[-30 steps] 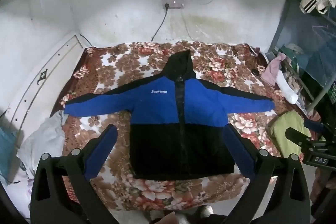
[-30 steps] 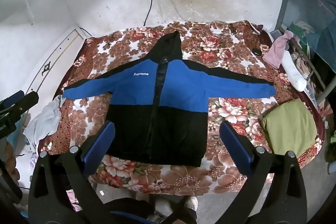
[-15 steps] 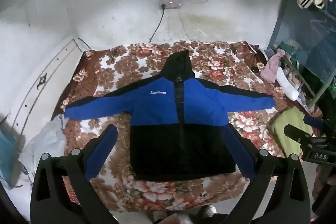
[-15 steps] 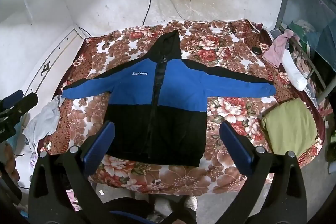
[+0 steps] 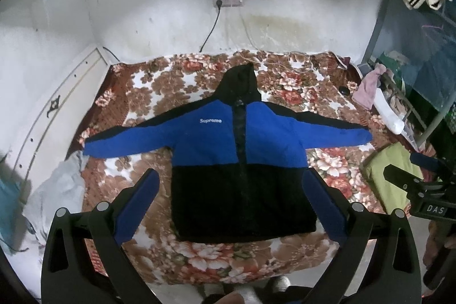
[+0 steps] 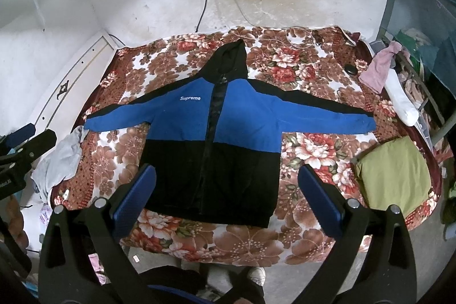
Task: Fold large clothes
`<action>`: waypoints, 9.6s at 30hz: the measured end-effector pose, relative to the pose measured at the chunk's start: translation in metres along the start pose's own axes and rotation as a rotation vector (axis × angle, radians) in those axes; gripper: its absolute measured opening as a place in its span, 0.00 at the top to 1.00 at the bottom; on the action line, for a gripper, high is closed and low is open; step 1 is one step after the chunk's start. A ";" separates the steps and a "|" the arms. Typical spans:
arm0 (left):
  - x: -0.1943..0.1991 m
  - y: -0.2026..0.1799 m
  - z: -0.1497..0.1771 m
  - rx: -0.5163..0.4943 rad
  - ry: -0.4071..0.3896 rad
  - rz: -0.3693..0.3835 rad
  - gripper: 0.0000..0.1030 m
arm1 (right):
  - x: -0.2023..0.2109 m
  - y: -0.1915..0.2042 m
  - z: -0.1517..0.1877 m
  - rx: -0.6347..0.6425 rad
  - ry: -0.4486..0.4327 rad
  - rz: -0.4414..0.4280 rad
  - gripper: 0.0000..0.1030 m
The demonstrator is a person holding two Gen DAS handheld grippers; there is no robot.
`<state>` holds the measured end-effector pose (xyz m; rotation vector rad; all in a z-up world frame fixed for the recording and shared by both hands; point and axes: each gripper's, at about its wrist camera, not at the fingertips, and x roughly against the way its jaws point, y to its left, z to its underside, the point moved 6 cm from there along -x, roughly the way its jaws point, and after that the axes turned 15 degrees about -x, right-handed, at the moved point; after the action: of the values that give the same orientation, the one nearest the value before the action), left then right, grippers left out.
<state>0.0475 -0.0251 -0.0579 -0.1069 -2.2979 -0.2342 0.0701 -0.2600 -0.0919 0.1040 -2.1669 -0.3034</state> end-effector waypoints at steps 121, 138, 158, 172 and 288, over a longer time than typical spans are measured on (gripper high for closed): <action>-0.402 0.566 0.064 0.638 -0.312 0.132 0.92 | -0.665 0.393 0.109 0.590 0.084 0.084 0.05; -0.386 0.373 -0.189 0.344 -0.429 0.384 0.93 | -0.662 0.390 0.111 0.575 0.132 0.084 0.04; -0.628 -0.099 -0.170 -0.105 0.071 0.627 0.94 | -0.662 0.361 0.100 0.518 0.264 -0.161 0.03; -0.651 -0.217 -0.047 -0.467 0.324 0.538 0.32 | -0.656 0.352 0.107 0.565 0.230 -0.204 0.03; -0.608 -0.384 -0.002 -0.566 0.054 0.169 0.05 | -0.412 -0.543 -0.243 -0.782 0.060 -0.092 0.88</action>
<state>0.3989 -0.4030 -0.5583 -0.5702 -2.0939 -0.7819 0.4849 -0.7508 -0.4244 -0.2270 -1.8466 -1.1525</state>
